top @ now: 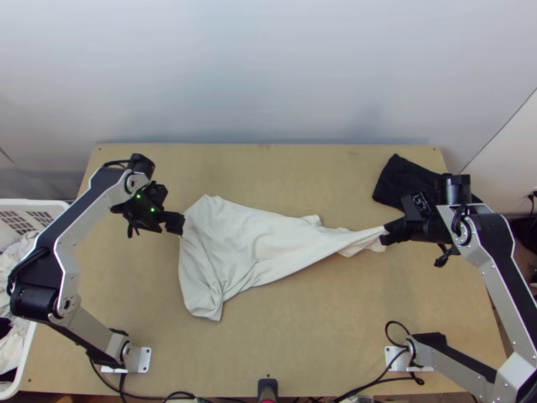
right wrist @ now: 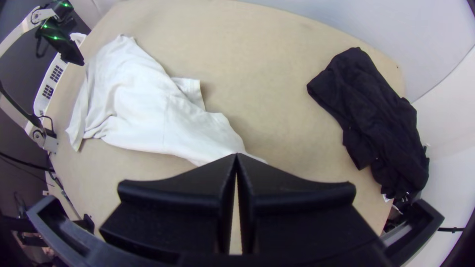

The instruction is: Fold the t-shirt

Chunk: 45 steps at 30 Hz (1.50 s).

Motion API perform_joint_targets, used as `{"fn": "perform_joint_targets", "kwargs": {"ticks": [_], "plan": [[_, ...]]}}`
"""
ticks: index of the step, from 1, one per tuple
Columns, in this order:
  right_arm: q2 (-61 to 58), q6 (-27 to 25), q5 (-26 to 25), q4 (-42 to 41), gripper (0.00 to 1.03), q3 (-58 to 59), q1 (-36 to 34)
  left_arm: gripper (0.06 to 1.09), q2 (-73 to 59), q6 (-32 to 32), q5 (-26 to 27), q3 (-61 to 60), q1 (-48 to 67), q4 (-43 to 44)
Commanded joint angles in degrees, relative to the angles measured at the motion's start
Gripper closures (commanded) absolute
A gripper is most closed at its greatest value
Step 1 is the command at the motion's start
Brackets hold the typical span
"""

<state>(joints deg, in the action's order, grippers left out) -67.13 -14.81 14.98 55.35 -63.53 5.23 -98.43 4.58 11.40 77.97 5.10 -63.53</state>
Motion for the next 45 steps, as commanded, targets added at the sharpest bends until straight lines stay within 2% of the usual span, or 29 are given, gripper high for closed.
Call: {"fn": "perform_joint_targets", "kwargs": {"ticks": [1,7,13,17,28,35,45], "plan": [[0.6,0.0,0.1,-0.8,1.00,0.5,0.0,0.23,-1.0,-2.4,-0.3,-0.6,2.3,1.6],[0.4,0.0,0.0,-1.4,1.00,-0.4,-0.1,0.29,-1.1,-2.6,-4.5,-1.9,4.1,4.6],[1.0,0.1,0.1,-1.3,1.00,0.3,-0.2,0.47,-1.1,-2.6,-6.2,-2.8,4.7,6.9],[1.3,0.0,0.0,-1.3,1.00,0.5,-0.3,0.52,-0.9,-2.5,-6.2,-3.2,5.0,6.9],[1.4,0.3,0.1,-1.3,1.00,0.9,-0.1,1.03,0.9,-1.4,-5.4,-5.6,5.5,7.5],[1.4,0.6,0.1,-1.3,1.00,1.6,0.9,1.04,2.2,-1.9,-2.8,-4.8,4.1,7.4],[0.9,2.2,0.1,-1.4,1.00,-0.8,3.8,1.04,3.7,-4.7,7.5,3.4,-7.1,3.5]]}}
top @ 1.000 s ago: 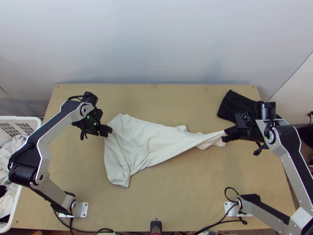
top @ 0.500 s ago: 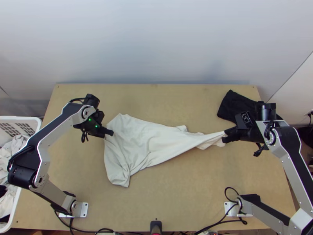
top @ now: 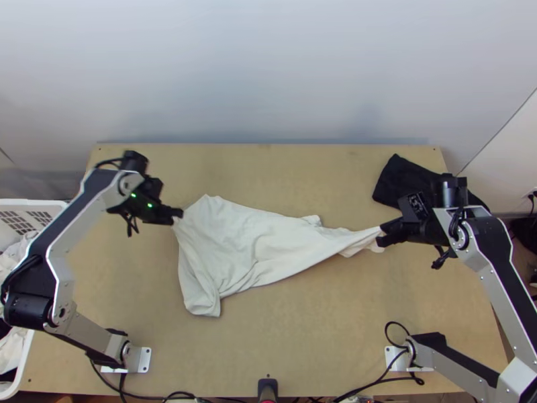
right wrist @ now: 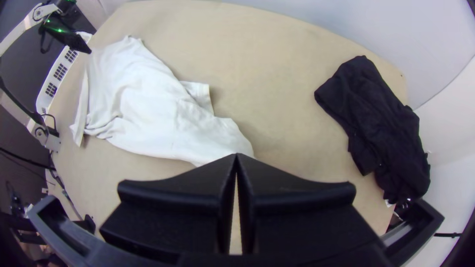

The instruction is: Fold the t-shirt

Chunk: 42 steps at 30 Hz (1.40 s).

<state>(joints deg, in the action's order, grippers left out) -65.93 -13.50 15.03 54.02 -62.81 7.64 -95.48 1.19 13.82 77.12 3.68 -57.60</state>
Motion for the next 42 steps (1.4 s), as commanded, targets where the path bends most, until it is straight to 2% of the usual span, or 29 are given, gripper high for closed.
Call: {"fn": "perform_joint_targets", "kwargs": {"ticks": [1,4,8,13,18,26,29,35,42], "plan": [[-0.3,0.9,0.1,-0.1,1.00,-1.9,1.4,1.04,1.0,-1.3,5.1,5.0,-5.9,-3.0],[0.7,0.9,0.1,-0.1,1.00,-4.0,1.5,1.04,1.8,-0.8,5.7,8.7,-8.4,-5.6],[1.1,1.5,0.1,1.2,1.00,-11.4,4.1,1.04,1.6,-1.3,12.2,18.6,-14.8,-11.6],[2.4,1.5,0.1,2.0,1.00,-21.2,5.1,1.04,1.7,-1.0,13.9,31.0,-20.6,-17.6],[6.1,5.1,0.1,0.6,1.00,-25.8,4.9,1.04,2.6,-1.5,19.9,40.9,-26.4,-22.2],[13.8,9.3,0.1,-2.7,1.00,-31.2,8.1,1.04,12.2,-3.4,32.0,45.1,-28.3,-23.6],[15.2,10.9,0.1,-2.6,1.00,-34.6,8.3,1.04,15.1,-5.2,34.1,48.8,-29.8,-23.7],[15.9,14.2,0.1,-6.1,1.00,-38.6,10.1,1.04,20.1,-9.5,45.0,51.8,-41.9,-22.6],[16.2,17.5,0.3,-8.1,1.00,-45.1,8.1,1.04,28.2,-7.7,45.4,52.1,-42.4,-20.9]]}}
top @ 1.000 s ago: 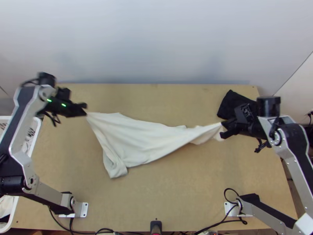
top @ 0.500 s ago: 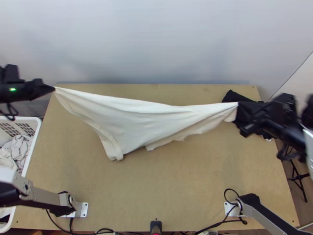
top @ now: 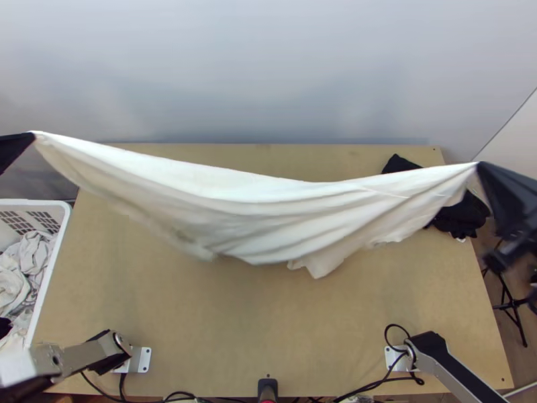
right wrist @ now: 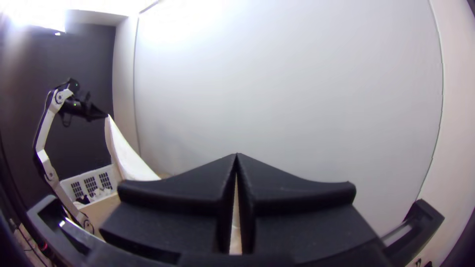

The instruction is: Fold the t-shirt

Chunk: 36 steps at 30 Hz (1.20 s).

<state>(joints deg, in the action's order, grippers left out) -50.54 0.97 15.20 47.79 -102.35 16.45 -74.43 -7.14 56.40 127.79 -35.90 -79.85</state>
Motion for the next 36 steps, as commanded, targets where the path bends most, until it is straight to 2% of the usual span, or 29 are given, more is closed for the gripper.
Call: {"fn": "perform_joint_targets", "kwargs": {"ticks": [1,2,5,8,10,11,14,17,19,22,26,28,29,30,32,33,34,36], "plan": [[1.1,3.7,0.2,-1.8,1.00,-6.3,-1.2,1.04,8.4,0.8,2.8,1.5,-2.5,1.4],[1.4,5.1,0.4,-1.8,1.00,-7.0,-2.0,1.04,9.6,0.8,2.8,1.5,-1.5,1.2],[2.7,9.7,5.8,-1.7,1.00,-9.0,-6.7,1.05,13.9,1.2,2.7,0.7,1.6,0.7],[5.3,11.5,9.0,-0.9,1.00,-9.1,-11.3,1.05,16.2,1.3,2.5,0.6,6.0,-2.6],[7.0,13.1,13.9,0.0,1.00,-9.0,-15.6,1.04,18.3,1.7,1.9,0.2,9.6,-4.8],[7.7,14.4,16.8,0.4,1.00,-8.6,-16.9,1.05,19.7,2.3,1.2,-1.0,12.1,-5.1],[10.6,16.0,20.0,2.6,1.00,-5.9,-19.2,1.04,22.9,2.9,-0.8,-7.4,17.3,-5.8],[12.6,19.0,29.5,2.9,1.00,-3.5,-26.0,1.04,24.2,5.3,-3.1,-12.4,19.4,-6.6],[13.5,19.2,32.8,3.0,1.00,-1.9,-28.8,1.05,24.1,5.9,-5.6,-13.1,23.1,-6.6],[13.6,18.2,36.9,1.7,1.00,5.3,-33.9,1.04,25.0,11.4,-10.8,-25.8,21.8,-0.1],[11.8,17.3,36.9,-8.2,1.00,23.2,-34.0,1.04,20.5,19.4,-12.5,-46.8,16.0,12.3],[9.4,10.6,35.0,-10.4,1.00,31.0,-32.6,1.05,16.3,22.4,-12.5,-54.5,12.1,21.1],[7.3,8.7,32.8,-13.0,1.00,35.2,-31.1,1.05,13.3,22.4,-12.6,-56.2,11.3,24.4],[4.2,6.5,28.4,-15.5,1.00,38.8,-27.5,1.04,9.2,22.6,-13.6,-56.3,11.2,26.5],[-1.4,-2.3,18.5,-17.5,1.00,42.7,-21.5,1.04,3.6,22.9,-14.1,-56.3,10.5,31.8],[-4.4,-5.6,16.0,-20.2,1.00,44.6,-20.9,1.04,1.0,22.8,-14.5,-56.4,10.4,35.4],[-7.2,-7.1,15.2,-22.7,1.00,45.8,-21.7,1.04,-1.2,22.7,-16.1,-55.6,11.1,36.8],[-14.0,-6.4,15.0,-27.6,1.00,45.9,-21.0,1.04,-4.1,22.7,-20.1,-54.5,15.4,39.9]]}}
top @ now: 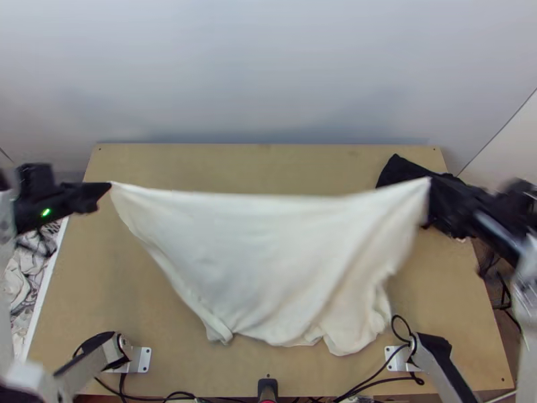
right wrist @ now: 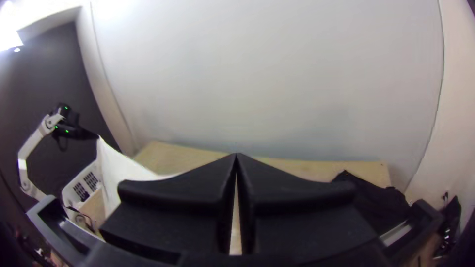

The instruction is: Fold the t-shirt

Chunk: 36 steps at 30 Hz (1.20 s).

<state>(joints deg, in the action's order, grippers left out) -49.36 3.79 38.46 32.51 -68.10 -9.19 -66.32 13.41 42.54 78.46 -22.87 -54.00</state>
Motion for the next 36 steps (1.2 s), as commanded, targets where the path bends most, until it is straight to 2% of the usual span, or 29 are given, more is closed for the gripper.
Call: {"fn": "perform_joint_targets", "kwargs": {"ticks": [1,3,5,9,13,14,15,16,17,18,23,24,25,30,36], "plan": [[-19.0,-9.0,-8.8,-13.7,1.00,10.3,4.7,1.04,-13.4,1.6,-9.4,-5.2,5.0,16.7],[-27.2,-8.2,-9.5,-16.3,1.00,5.9,4.3,1.04,-18.1,-0.9,-13.4,-3.8,8.3,21.8],[-35.0,-8.2,-12.3,-17.0,1.00,-0.4,5.3,1.04,-25.3,-3.4,-14.6,0.8,9.3,21.9],[-49.3,-10.6,-20.2,-19.0,1.00,-13.3,7.3,1.04,-40.6,-4.1,-26.5,10.1,12.5,22.3],[-59.0,-10.6,-20.7,-16.0,1.00,-23.3,8.4,1.03,-46.6,-6.5,-27.3,13.6,13.8,22.0],[-60.1,-10.6,-20.7,-15.8,1.00,-23.8,9.1,0.99,-47.1,-6.6,-27.3,13.4,14.2,21.7],[-60.8,-10.7,-20.7,-15.5,0.99,-23.8,9.9,0.89,-47.2,-6.6,-27.3,12.9,14.5,21.6],[-61.2,-11.3,-20.8,-14.8,0.92,-23.7,10.7,0.70,-47.2,-6.6,-27.3,12.3,14.9,21.4],[-61.5,-11.3,-20.8,-14.3,0.82,-23.4,11.4,0.36,-47.1,-6.8,-27.6,12.1,15.3,20.9],[-61.7,-11.4,-20.8,-14.0,0.74,-23.0,12.0,0.07,-47.0,-6.9,-28.0,11.9,15.7,20.2],[-62.1,-11.3,-21.1,-11.2,0.23,-22.8,14.6,0.10,-43.0,-6.9,-29.4,11.4,17.2,17.8],[-62.1,-11.2,-21.1,-10.3,0.09,-22.9,14.8,0.10,-42.0,-6.8,-29.7,11.6,17.2,16.8],[-61.9,-11.1,-21.1,-9.0,0.03,-23.1,15.0,0.10,-40.6,-6.9,-30.0,11.9,17.4,15.2],[-55.7,-11.4,-21.2,-3.1,0.03,-21.5,14.6,0.10,-29.7,-5.6,-31.2,9.0,23.0,3.8],[-42.8,-15.5,-21.2,10.3,0.04,-15.4,17.3,0.10,-15.3,-7.3,-31.7,-0.1,42.0,-9.0]]}}
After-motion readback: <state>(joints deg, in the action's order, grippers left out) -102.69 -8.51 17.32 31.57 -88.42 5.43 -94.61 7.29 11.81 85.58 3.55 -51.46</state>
